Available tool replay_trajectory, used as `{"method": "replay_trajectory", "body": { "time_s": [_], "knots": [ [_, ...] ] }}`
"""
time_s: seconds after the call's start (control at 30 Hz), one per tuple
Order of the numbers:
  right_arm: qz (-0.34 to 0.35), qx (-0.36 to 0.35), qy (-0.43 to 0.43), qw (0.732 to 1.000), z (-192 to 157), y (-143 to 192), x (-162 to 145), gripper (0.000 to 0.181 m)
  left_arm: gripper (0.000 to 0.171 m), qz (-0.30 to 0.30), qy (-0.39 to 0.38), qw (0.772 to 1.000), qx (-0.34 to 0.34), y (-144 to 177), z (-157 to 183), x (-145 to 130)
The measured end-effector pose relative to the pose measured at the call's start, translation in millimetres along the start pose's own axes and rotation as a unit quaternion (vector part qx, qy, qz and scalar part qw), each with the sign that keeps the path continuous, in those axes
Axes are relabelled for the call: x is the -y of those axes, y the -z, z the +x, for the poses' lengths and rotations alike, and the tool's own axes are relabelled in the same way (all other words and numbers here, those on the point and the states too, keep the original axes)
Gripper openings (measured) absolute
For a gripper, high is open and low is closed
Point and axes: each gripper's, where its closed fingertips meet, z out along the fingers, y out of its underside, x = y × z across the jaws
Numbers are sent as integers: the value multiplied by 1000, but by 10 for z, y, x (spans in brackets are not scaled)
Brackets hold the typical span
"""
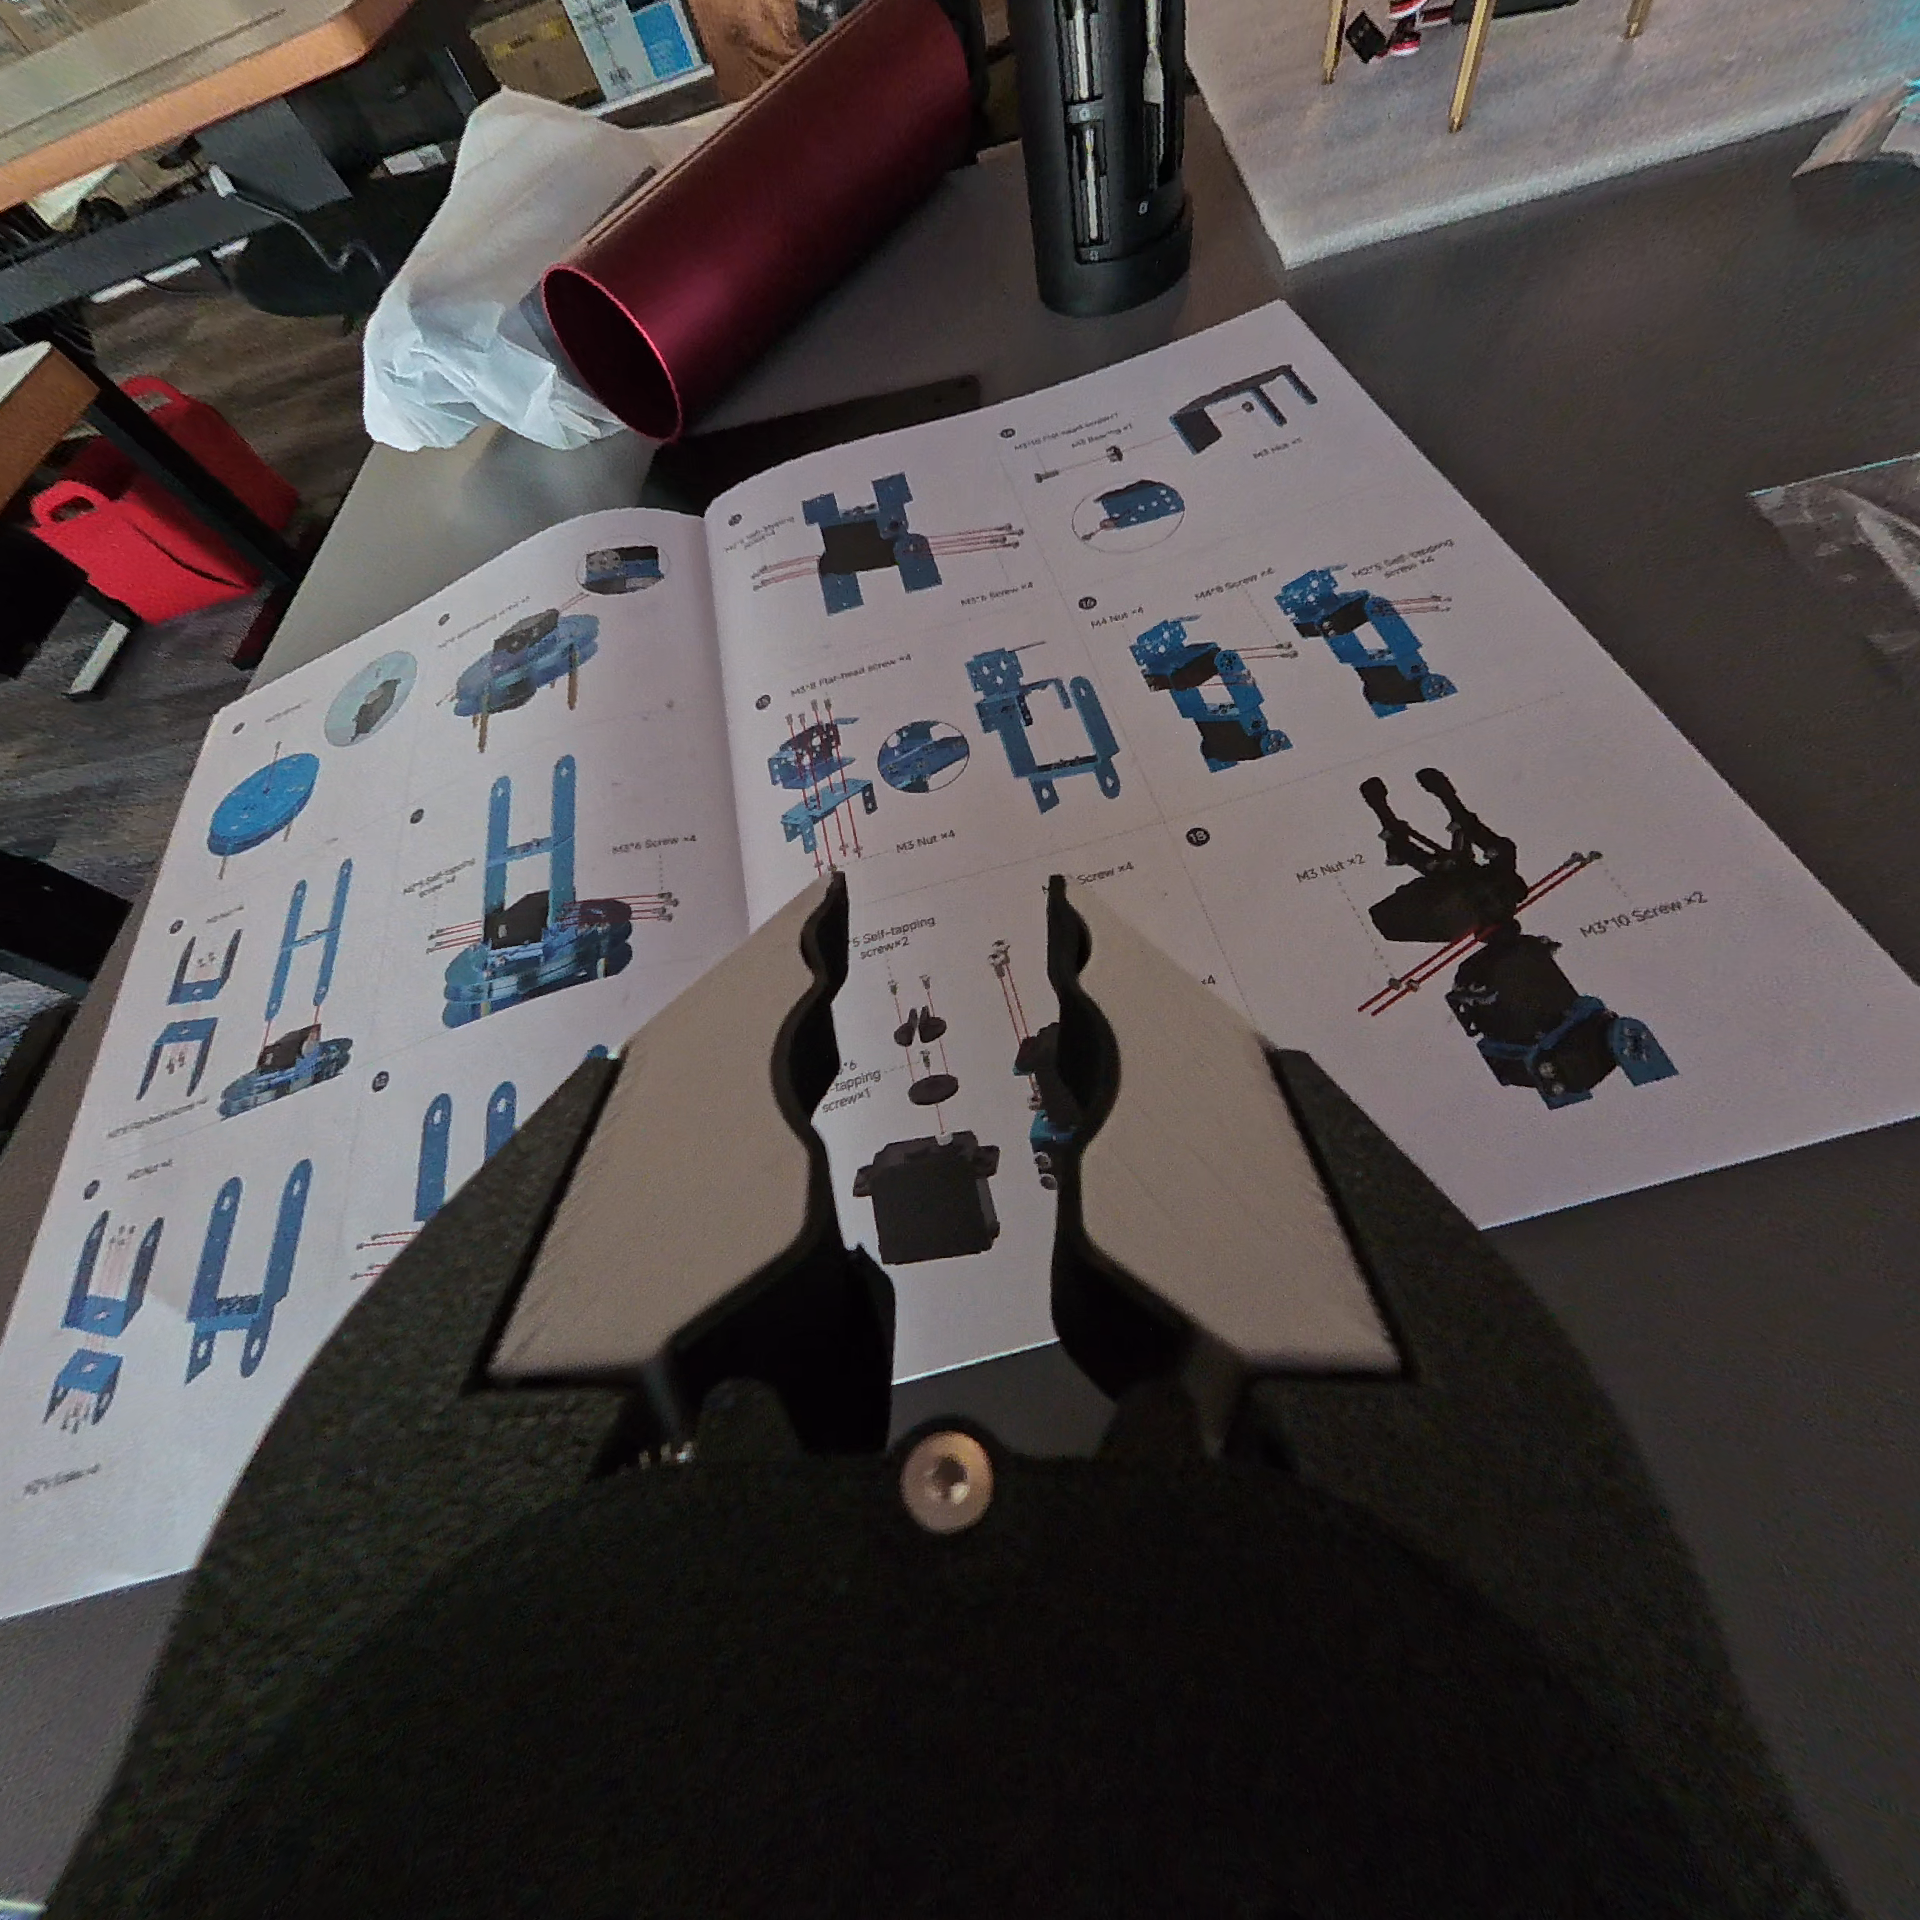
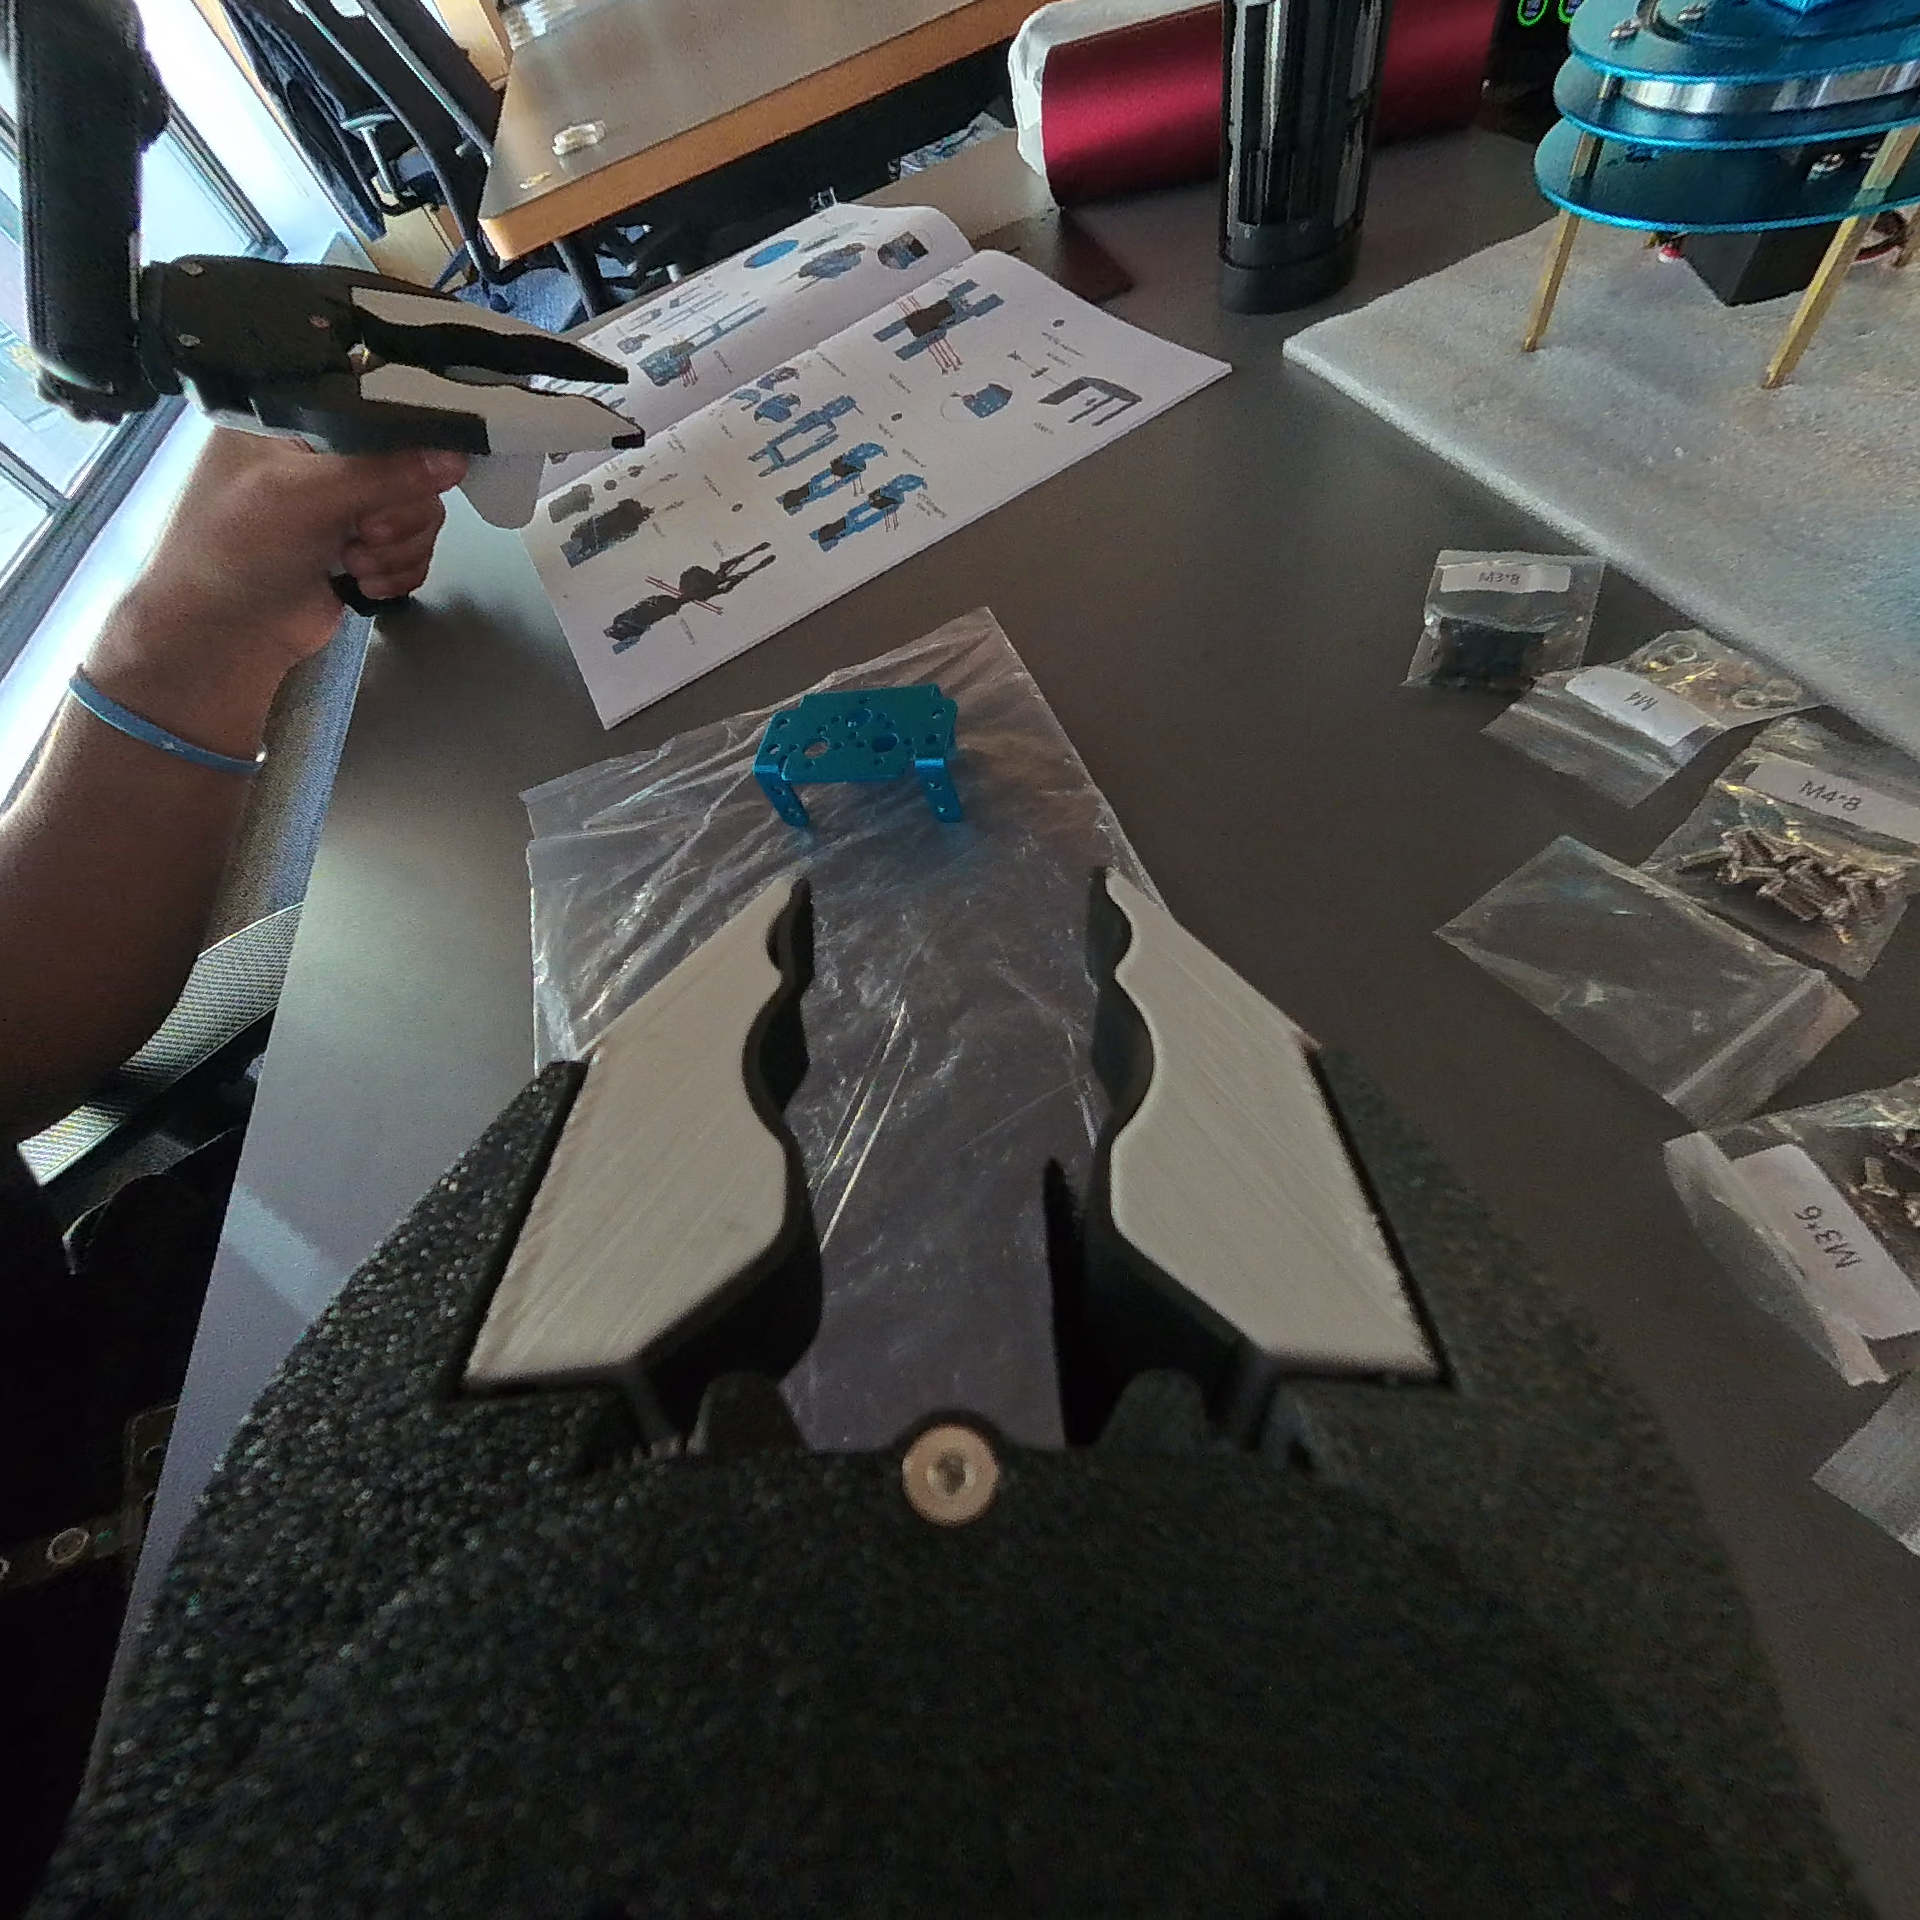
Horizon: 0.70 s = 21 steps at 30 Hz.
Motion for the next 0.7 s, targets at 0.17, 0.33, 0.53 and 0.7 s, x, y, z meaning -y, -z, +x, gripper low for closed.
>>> {"method": "replay_trajectory", "body": {
  "time_s": [0.17, 0.33, 0.53, 0.7],
  "knots": [
    [3, 3, -6, 1000, 5, 6, 11, 52, 38, 2, -8, 1000, 3, 7, 11, 5],
    [3, 5, -6, 1000, -1, 8, 9, 52, 38, 6, 4, 1000, 0, 15, -9, 14],
    [9, 0, -8, 1000, 5, 20, 20, 52, 38, 3, 17, 1000, -1, 7, -33, 3],
    [12, -11, -16, 1000, 38, 26, 26, 52, 38, -12, 19, 1000, -12, -26, -10, -34]
  ]
}}
